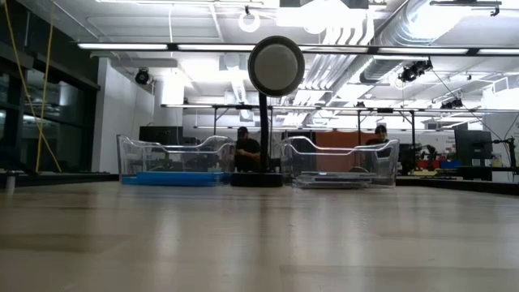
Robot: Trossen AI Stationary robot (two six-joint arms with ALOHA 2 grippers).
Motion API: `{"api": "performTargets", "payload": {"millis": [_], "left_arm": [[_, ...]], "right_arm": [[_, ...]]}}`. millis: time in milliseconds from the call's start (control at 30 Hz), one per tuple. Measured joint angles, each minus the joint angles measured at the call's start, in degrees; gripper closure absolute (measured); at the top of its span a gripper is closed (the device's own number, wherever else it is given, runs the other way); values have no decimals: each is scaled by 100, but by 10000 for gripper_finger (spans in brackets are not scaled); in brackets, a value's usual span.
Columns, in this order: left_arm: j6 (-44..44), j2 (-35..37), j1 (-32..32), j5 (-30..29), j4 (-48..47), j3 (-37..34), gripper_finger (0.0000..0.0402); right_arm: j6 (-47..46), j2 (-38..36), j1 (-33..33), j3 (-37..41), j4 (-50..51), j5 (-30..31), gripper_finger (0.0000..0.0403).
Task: Pick & place jewel cases by type
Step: Put the blue CD case into the left transparent bin
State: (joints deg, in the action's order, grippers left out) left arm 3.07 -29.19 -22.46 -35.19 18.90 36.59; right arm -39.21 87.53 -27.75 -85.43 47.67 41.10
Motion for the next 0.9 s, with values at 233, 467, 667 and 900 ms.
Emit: {"api": "performTargets", "payload": {"millis": [233,467,667,900], "left_arm": [[-143,-63,-1,-472,-1458,1013,375],[177,-310,-1,-915,-3344,2444,375],[789,-815,0,-1283,-5125,3740,375],[1084,-1292,0,-1658,-6283,4685,375]], "right_arm": [[-6,642,0,0,-409,-655,402],[-110,1034,0,0,-509,-1020,402],[-102,1117,61,0,-536,-1061,402],[185,1117,337,0,-682,-1268,402]]}}
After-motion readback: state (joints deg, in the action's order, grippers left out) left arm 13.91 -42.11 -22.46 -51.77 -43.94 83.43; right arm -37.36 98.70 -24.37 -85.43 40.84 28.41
